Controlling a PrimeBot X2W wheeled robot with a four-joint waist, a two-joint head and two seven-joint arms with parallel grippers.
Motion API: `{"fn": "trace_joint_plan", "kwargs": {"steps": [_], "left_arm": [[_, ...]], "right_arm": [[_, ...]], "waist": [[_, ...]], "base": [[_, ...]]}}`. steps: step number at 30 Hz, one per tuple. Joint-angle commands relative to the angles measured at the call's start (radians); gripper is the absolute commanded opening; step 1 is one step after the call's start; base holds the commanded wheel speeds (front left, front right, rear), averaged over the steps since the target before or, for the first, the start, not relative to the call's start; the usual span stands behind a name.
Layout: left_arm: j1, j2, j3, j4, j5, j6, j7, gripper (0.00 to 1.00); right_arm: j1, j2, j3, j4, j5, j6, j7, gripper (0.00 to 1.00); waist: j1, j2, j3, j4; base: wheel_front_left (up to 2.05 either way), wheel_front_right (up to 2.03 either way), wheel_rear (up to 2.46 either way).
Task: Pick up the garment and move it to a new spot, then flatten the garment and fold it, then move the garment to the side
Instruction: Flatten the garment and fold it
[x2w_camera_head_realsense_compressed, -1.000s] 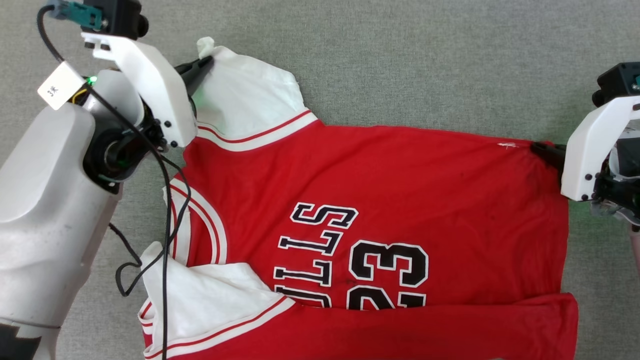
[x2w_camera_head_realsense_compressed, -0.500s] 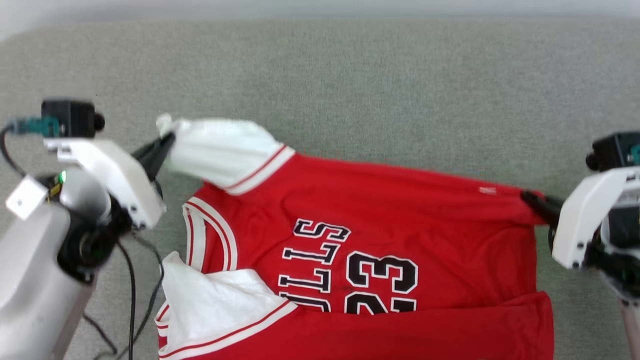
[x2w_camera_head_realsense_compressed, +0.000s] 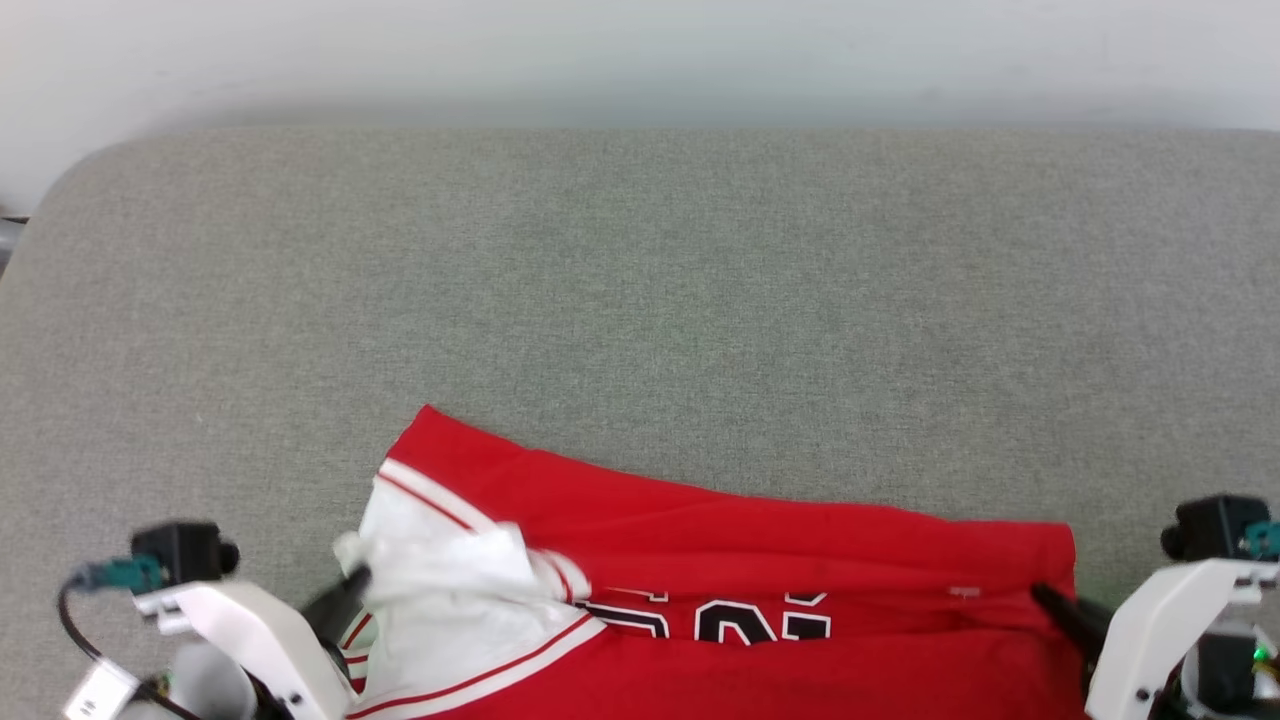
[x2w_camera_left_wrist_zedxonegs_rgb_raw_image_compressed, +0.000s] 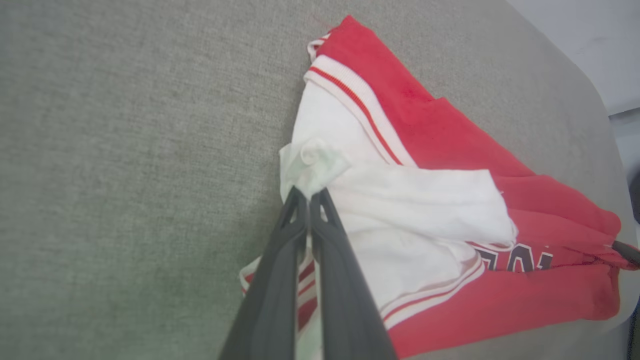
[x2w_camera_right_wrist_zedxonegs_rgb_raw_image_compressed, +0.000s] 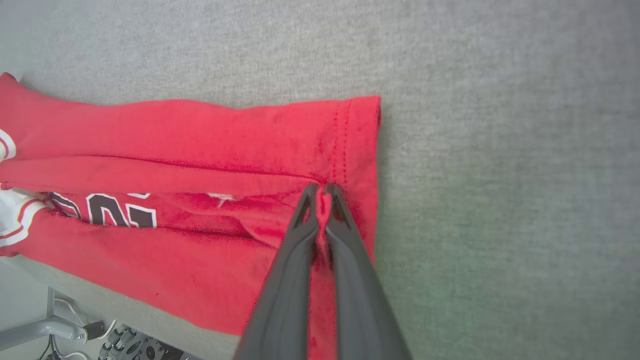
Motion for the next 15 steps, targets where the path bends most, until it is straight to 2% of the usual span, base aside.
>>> {"fn": "trace_joint_plan", "kwargs": {"steps": [1, 9, 10, 11, 12, 13, 15], "left_arm": [[0.028, -0.018, -0.014, 0.005, -0.013, 0.006, 0.012, 0.0], [0.085, -0.074, -0.043, 0.102, -0.047, 0.002, 0.014, 0.0], [0.084, -0.08, -0.048, 0.115, -0.044, 0.001, 0.012, 0.0], [0.08, -0.087, -0.053, 0.127, -0.045, -0.003, 0.011, 0.29], [0.073, -0.095, -0.056, 0.134, -0.043, -0.007, 0.005, 0.78], [0.066, -0.102, -0.054, 0.139, -0.038, -0.014, -0.006, 1.0], [0.059, -0.103, -0.052, 0.143, -0.03, -0.016, -0.02, 1.0]], "right_arm": [[0.03, 0.017, -0.007, 0.01, -0.01, -0.001, -0.006, 0.0], [0.102, 0.089, -0.02, 0.093, -0.022, -0.001, -0.054, 0.0], [0.108, 0.094, -0.016, 0.102, -0.02, -0.001, -0.062, 0.42], [0.112, 0.098, -0.011, 0.111, -0.019, -0.001, -0.072, 1.0], [0.111, 0.101, -0.005, 0.114, -0.016, -0.001, -0.09, 1.0], [0.108, 0.104, -0.001, 0.112, -0.014, -0.001, -0.114, 1.0], [0.106, 0.102, 0.003, 0.109, -0.015, -0.002, -0.136, 1.0]], "waist": [[0.0001, -0.0001, -0.005, 0.003], [0.0001, -0.0001, -0.03, -0.007], [0.0001, -0.0001, -0.032, -0.008], [0.0001, -0.0001, -0.034, -0.009], [0.0001, -0.0001, -0.036, -0.009], [0.0001, -0.0001, -0.038, -0.01], [0.0001, -0.0001, -0.041, -0.011]], "base": [[0.0, 0.0, 0.0], [0.0, 0.0, 0.0], [0.0, 0.0, 0.0], [0.0, 0.0, 0.0], [0.0, 0.0, 0.0], [0.0, 0.0, 0.0], [0.0, 0.0, 0.0]]}}
